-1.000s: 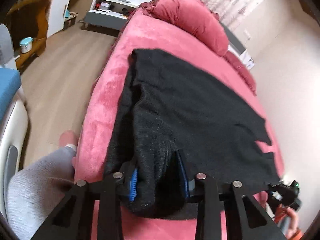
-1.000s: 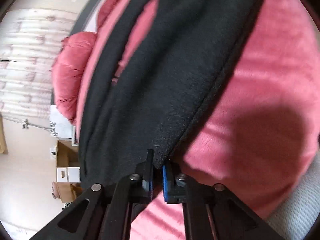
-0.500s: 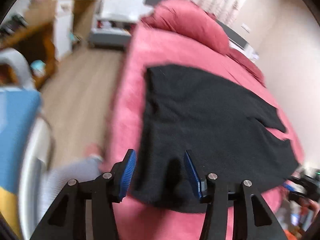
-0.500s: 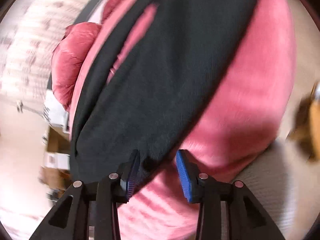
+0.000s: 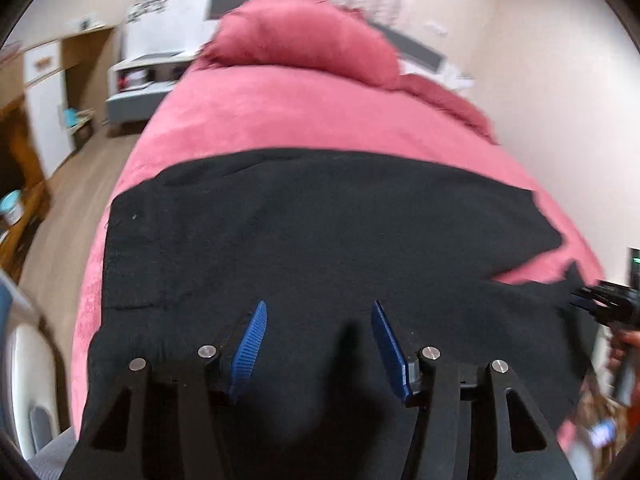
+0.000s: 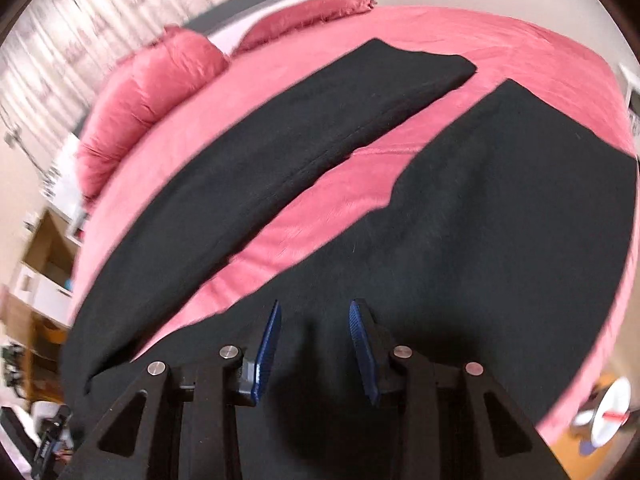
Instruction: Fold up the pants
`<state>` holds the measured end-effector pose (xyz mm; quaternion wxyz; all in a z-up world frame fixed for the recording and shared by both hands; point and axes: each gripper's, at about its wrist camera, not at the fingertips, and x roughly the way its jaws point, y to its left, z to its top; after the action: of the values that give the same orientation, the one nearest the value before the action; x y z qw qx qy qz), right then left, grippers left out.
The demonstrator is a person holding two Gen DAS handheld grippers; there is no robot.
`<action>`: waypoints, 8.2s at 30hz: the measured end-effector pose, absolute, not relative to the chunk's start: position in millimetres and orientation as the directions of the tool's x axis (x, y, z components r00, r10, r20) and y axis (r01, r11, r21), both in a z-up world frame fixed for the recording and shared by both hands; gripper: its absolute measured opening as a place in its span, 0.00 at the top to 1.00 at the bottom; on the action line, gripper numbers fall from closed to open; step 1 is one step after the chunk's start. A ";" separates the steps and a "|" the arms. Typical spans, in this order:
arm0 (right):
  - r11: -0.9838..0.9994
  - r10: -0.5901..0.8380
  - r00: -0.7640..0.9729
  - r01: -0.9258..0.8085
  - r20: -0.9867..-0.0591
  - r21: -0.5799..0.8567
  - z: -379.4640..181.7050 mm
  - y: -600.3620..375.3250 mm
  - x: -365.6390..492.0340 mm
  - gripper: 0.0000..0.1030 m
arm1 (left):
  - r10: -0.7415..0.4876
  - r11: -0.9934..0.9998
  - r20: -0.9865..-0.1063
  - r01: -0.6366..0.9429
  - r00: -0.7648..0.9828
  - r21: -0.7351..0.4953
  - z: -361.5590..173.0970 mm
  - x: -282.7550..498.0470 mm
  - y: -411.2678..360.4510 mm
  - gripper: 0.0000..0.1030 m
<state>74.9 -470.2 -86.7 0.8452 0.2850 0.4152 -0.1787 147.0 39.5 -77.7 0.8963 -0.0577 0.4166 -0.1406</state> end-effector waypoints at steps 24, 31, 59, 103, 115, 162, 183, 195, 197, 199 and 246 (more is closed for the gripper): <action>0.784 -0.084 0.657 0.508 -0.750 0.357 -107.9 -466.4 110.7 0.67 | -0.322 0.927 -0.647 0.092 0.691 -0.363 -57.1 178.2 117.5 0.13; 0.894 -0.069 0.643 0.379 -0.763 0.239 -121.2 -417.7 131.0 0.66 | -0.171 0.945 -0.669 -0.072 0.723 -0.320 -49.0 239.5 168.2 0.03; 0.927 -0.201 0.589 0.373 -0.783 0.043 -60.4 -425.5 179.3 0.59 | -0.244 0.898 -0.684 -0.106 0.687 -0.427 -119.2 289.3 146.1 0.13; 0.518 -0.178 0.542 0.761 -0.822 0.389 -63.0 -656.3 300.1 0.93 | -0.314 0.795 -0.714 -0.238 0.626 -0.559 -116.7 327.6 177.3 0.68; 0.480 -0.142 0.666 0.693 -0.732 0.537 -20.2 -635.7 215.7 0.93 | -0.411 0.813 -0.616 -0.035 0.672 -0.581 -59.9 290.2 180.9 1.00; 0.177 -0.099 0.750 0.660 -0.654 0.730 -89.8 -662.2 -91.6 0.93 | -0.572 0.720 -0.494 0.113 0.654 -0.685 -63.4 49.1 231.5 0.94; 0.064 -0.020 0.758 0.651 -0.651 0.756 -142.2 -647.7 -68.4 0.69 | -0.559 0.688 -0.622 -0.112 0.548 -0.717 -79.9 66.3 204.1 0.50; 0.258 -0.024 0.726 0.669 -0.687 0.697 -84.4 -644.3 -37.5 0.91 | -0.545 0.700 -0.678 -0.178 0.493 -0.691 -67.4 93.0 200.1 0.38; 0.203 -0.026 0.716 0.688 -0.698 0.697 -96.5 -645.5 -40.4 0.91 | -0.515 0.696 -0.693 -0.227 0.504 -0.682 -71.3 92.7 207.7 0.80; 0.155 -0.019 0.724 0.684 -0.690 0.713 -101.1 -647.5 -42.8 0.92 | -0.549 0.653 -0.654 -0.221 0.521 -0.724 -66.3 90.4 214.9 0.84; -0.052 -0.131 0.828 0.543 -0.545 0.838 -150.9 -740.0 -84.5 0.91 | -0.420 0.863 -0.790 0.467 0.446 -0.194 -89.7 21.1 65.3 0.43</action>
<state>-84.5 -740.0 -150.9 0.6717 0.6805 0.1514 -0.2507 21.1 65.3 -89.7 0.8500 0.0260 0.4570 -0.2609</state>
